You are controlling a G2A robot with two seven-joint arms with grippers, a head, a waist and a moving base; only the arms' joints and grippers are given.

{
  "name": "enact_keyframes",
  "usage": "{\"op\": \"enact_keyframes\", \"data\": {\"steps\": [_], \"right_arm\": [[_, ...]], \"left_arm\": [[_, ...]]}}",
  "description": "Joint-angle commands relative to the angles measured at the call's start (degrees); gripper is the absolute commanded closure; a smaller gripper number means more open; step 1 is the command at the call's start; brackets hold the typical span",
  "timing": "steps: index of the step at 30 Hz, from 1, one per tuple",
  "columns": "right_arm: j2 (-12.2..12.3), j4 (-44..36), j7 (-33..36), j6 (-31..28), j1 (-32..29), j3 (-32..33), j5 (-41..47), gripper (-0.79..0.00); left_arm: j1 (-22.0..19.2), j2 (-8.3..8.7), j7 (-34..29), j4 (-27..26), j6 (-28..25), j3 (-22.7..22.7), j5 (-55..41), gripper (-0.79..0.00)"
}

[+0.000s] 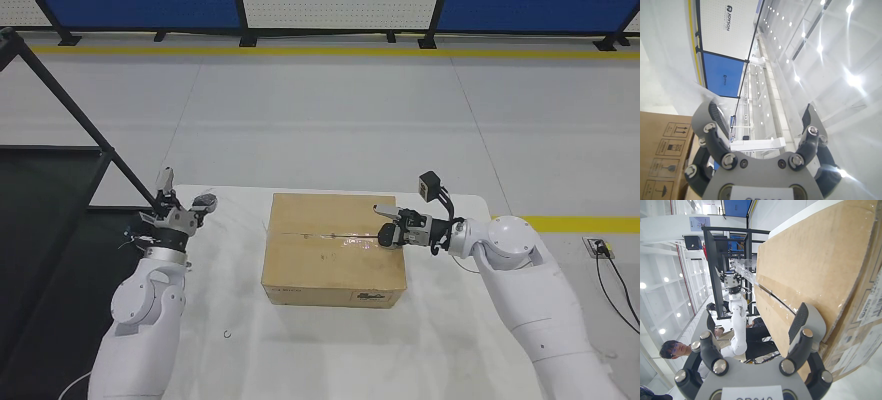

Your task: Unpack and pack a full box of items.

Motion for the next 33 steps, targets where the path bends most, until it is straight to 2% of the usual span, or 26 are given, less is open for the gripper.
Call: {"op": "enact_keyframes", "data": {"steps": [1, 17, 25, 33], "right_arm": [[0.0, 0.0, 0.0, 0.0, 0.0, 0.0, 0.0, -0.785], [0.0, 0.0, 0.0, 0.0, 0.0, 0.0, 0.0, -0.785], [0.0, 0.0, 0.0, 0.0, 0.0, 0.0, 0.0, -0.785], [0.0, 0.0, 0.0, 0.0, 0.0, 0.0, 0.0, -0.785]], "left_arm": [[0.4, 0.01, 0.3, -1.5, -0.2, 0.0, 0.5, -0.785], [4.9, -0.01, 3.4, -16.0, -0.4, 1.5, 7.8, -0.785], [5.0, -0.21, 4.6, -19.5, 0.2, 3.3, 10.9, -0.785], [4.8, -0.56, 4.7, -22.6, 0.8, 7.1, 15.0, -0.785]]}}
